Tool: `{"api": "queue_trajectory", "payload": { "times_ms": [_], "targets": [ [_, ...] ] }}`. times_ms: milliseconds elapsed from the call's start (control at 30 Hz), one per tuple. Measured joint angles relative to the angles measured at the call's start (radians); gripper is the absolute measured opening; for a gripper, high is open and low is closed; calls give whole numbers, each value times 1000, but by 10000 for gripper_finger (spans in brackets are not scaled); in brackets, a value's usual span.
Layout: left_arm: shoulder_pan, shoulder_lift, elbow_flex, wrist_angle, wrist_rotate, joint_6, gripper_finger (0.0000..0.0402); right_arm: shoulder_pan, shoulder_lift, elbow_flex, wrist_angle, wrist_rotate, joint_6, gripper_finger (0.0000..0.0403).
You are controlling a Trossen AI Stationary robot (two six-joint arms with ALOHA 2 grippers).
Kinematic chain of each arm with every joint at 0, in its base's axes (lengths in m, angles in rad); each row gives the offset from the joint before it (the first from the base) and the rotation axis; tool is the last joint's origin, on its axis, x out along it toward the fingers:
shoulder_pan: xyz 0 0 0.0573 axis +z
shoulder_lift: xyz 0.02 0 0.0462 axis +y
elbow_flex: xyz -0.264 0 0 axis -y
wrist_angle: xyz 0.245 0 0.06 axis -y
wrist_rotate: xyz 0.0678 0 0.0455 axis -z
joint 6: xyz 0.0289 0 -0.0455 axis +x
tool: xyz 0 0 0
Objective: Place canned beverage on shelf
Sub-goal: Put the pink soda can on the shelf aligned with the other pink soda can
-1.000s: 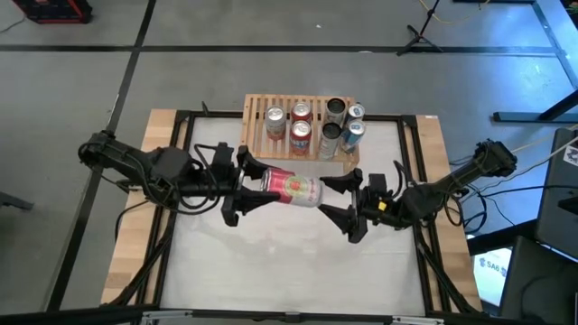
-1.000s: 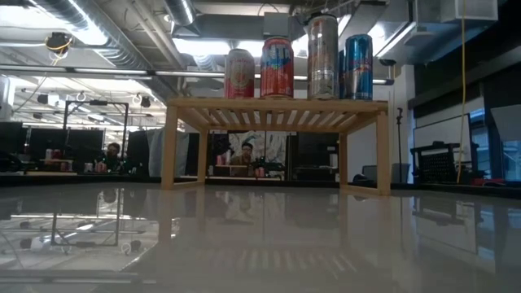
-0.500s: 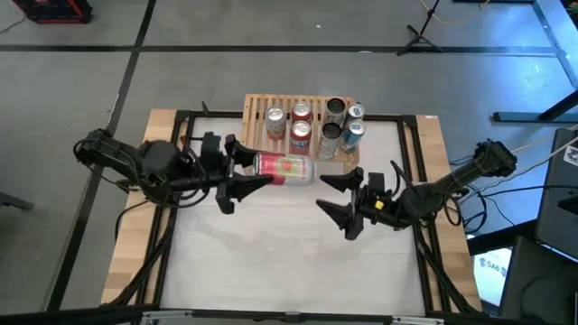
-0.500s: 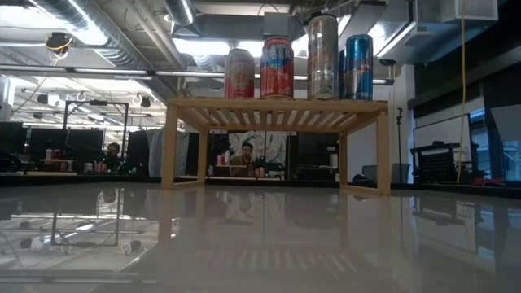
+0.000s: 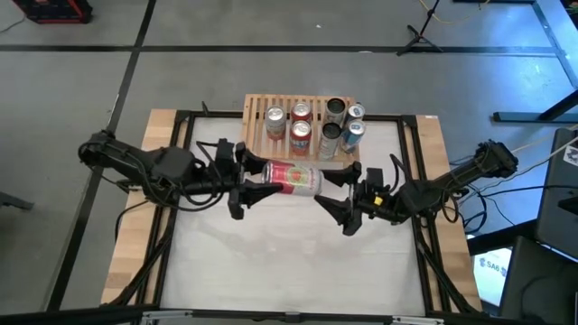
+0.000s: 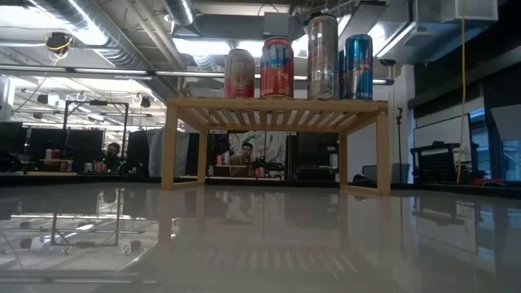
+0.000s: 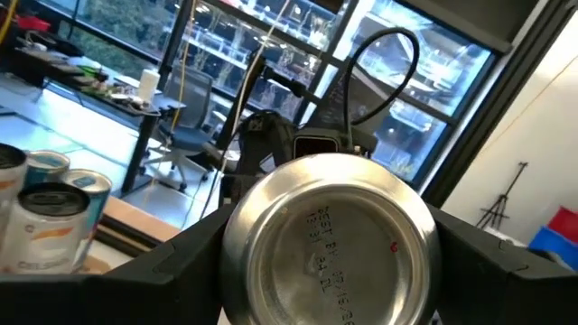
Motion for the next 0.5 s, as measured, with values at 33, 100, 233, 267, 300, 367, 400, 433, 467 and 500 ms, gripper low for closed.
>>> {"api": "queue_trajectory", "payload": {
  "times_ms": [33,100,233,267,300,367,400,433,467,500],
  "targets": [
    [0,4,0,4,8,-11,279,-6,0,0,2,-10,-1,363],
    [1,12,0,5,19,-19,279,-11,-1,0,1,-39,-1,363],
    [0,19,0,-3,52,-42,279,-12,0,0,21,-104,-55,363],
    [0,19,0,-5,57,-44,279,-12,0,0,27,-131,-76,363],
    [0,19,0,-5,61,-45,279,-12,0,0,39,-145,-92,363],
    [0,19,0,-5,65,-46,279,-12,0,0,64,-153,-106,363],
    [0,19,0,-5,66,-49,279,-12,0,0,79,-155,-111,363],
    [0,19,0,-5,67,-50,279,-12,0,0,86,-163,-113,363],
    [0,19,0,-5,68,-50,279,-12,0,0,86,-180,-112,363],
    [0,23,0,-2,69,-51,279,-12,0,0,84,-196,-112,363]
  ]
}}
